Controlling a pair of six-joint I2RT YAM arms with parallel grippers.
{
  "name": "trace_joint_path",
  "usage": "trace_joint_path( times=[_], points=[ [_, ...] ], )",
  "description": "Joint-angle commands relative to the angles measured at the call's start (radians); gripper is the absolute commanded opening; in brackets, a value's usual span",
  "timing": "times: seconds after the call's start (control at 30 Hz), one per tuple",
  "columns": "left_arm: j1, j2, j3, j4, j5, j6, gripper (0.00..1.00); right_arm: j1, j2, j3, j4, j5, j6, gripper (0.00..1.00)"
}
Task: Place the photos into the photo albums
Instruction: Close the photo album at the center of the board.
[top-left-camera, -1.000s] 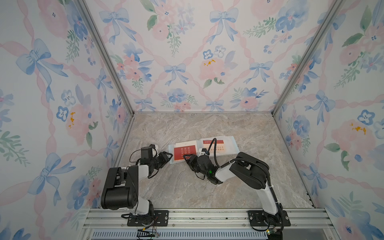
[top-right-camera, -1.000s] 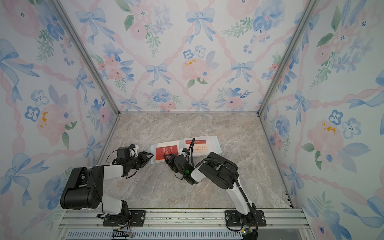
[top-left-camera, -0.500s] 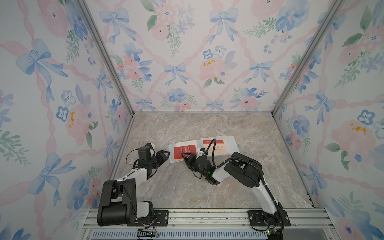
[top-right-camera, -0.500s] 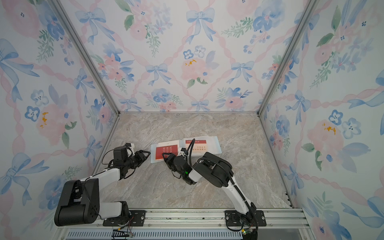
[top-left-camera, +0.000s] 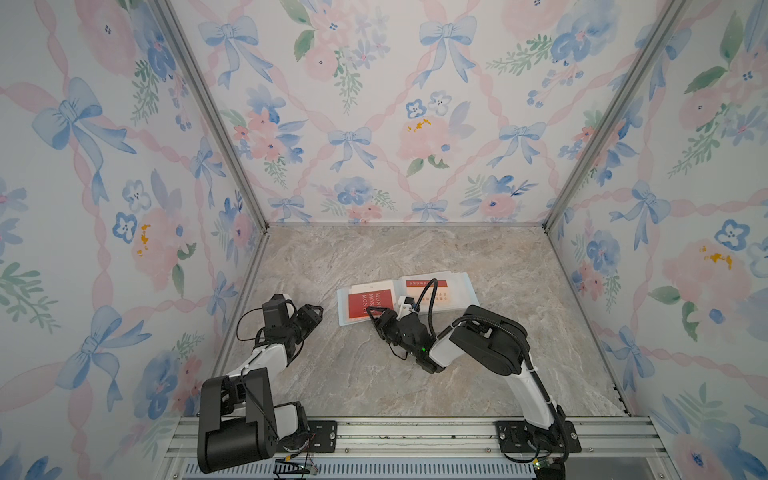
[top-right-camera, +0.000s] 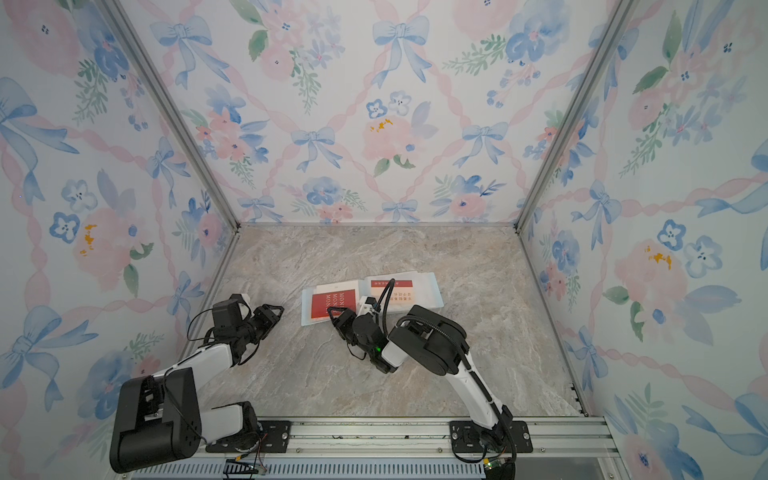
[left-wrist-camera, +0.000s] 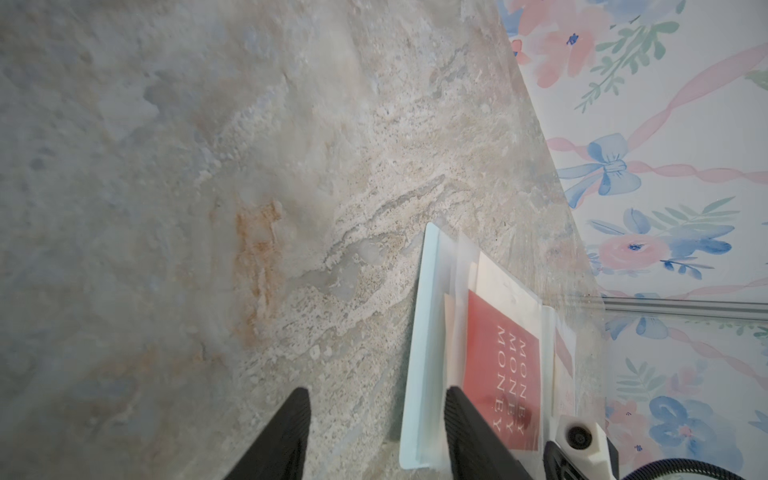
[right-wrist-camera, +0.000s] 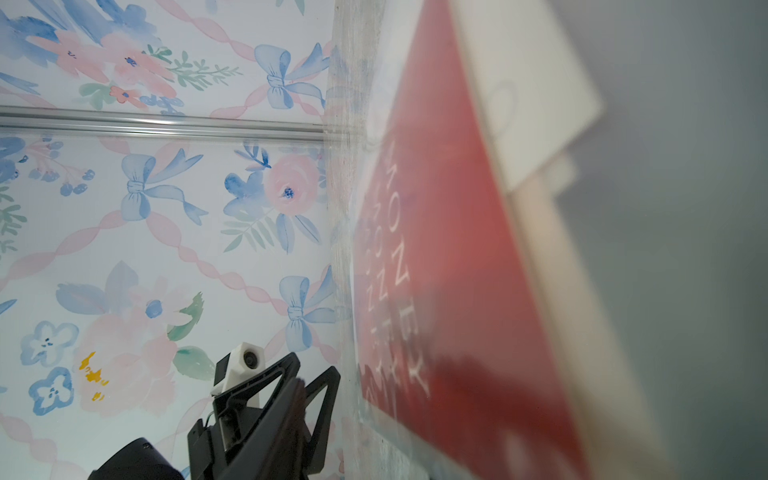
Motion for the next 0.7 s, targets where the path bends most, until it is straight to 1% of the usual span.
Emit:
trace_joint_path(
  times=[0.0,0.07,0.27,0.4,0.47,0.53,0.67],
  points=[
    [-0.004,0.034,0.018,-0.015,0.01,-0.002,0.55,-0.017,-0.019,0.005,0.072,0.018,-0.031,0.4],
    [-0.008,0.032,0.016,-0.014,0.007,-0.005,0.55,-0.02,-0.005,0.021,0.098,0.017,-0.028,0.32],
    [-0.028,0.064,0.014,-0.005,0.008,-0.008,0.55,-0.017,-0.011,0.027,0.114,0.009,-0.025,0.21],
    [-0.065,0.14,0.012,0.092,0.063,-0.055,0.54,-0.018,-0.011,0.001,0.168,0.014,0.004,0.19],
    [-0.108,0.19,0.032,0.126,0.07,-0.078,0.54,-0.02,-0.012,-0.011,0.184,0.015,0.014,0.18],
    [-0.157,0.242,0.066,0.15,0.071,-0.091,0.53,-0.022,-0.022,-0.024,0.185,0.015,0.01,0.15],
    [-0.225,0.349,0.132,0.218,0.083,-0.137,0.52,-0.028,-0.033,-0.032,0.185,0.009,0.011,0.16]
  ],
)
